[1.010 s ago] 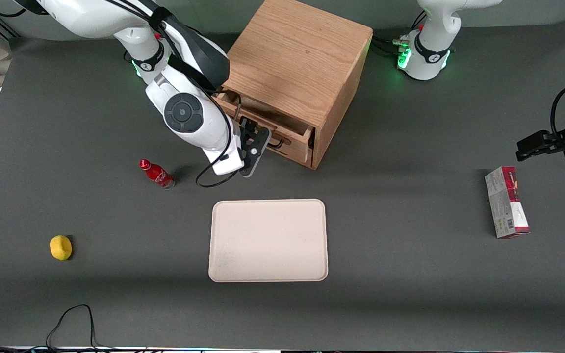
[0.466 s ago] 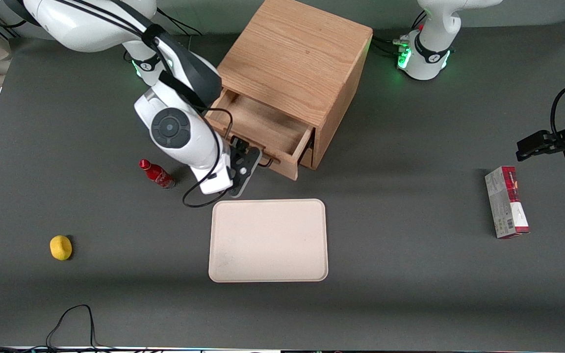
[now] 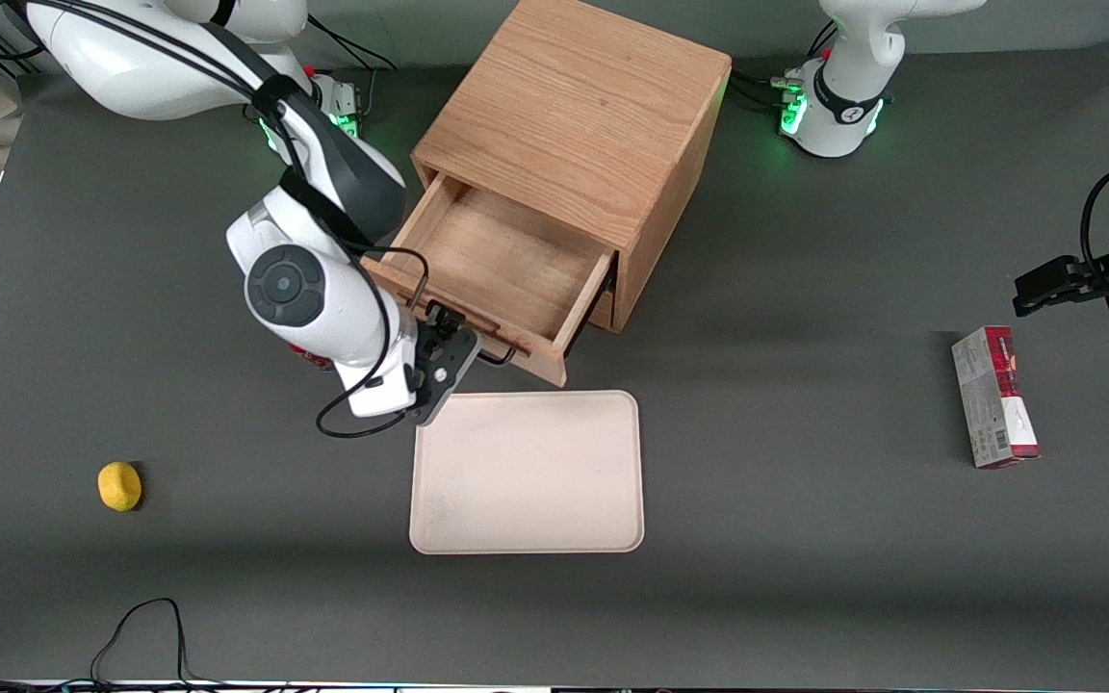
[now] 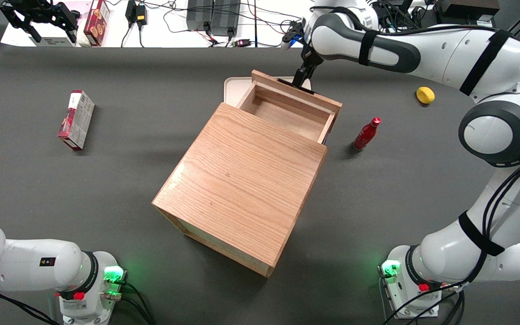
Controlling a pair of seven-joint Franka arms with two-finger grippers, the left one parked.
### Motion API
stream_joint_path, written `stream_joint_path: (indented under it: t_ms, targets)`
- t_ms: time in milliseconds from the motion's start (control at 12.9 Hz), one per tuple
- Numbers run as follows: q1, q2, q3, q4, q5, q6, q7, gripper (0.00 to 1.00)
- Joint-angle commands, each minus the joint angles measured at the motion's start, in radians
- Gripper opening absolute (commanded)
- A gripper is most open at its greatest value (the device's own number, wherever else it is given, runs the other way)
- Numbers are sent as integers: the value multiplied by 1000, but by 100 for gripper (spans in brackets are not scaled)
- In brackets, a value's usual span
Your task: Open upper drawer
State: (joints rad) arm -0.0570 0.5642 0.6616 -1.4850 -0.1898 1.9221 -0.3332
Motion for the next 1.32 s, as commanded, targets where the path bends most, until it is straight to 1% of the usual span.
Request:
stream_joint_path:
  t_ms: [0, 155, 311, 466, 621, 777, 854, 932, 1010, 1087, 1165, 1243]
  targets:
    - [9, 36, -54, 70, -23, -15, -18, 100]
    - [8, 36, -66, 106, -27, -15, -12, 100]
    - [9, 36, -105, 140, -33, -15, -12, 100]
    - [9, 34, -108, 152, -33, -17, -4, 100]
    - [6, 23, -111, 193, -17, -25, -7, 100]
    - [-24, -12, -114, 212, -13, -51, -10, 100]
    - [-33, -58, -169, 213, 6, -64, -7, 100]
    - [-32, -87, -215, 215, 94, -84, -4, 100]
    - [-27, -121, -285, 209, 174, -97, -7, 100]
    - [-24, -139, -342, 197, 225, -124, -15, 100]
    - [-27, -148, -368, 186, 252, -185, -10, 100]
    - [-27, -179, -399, 178, 253, -214, -4, 100]
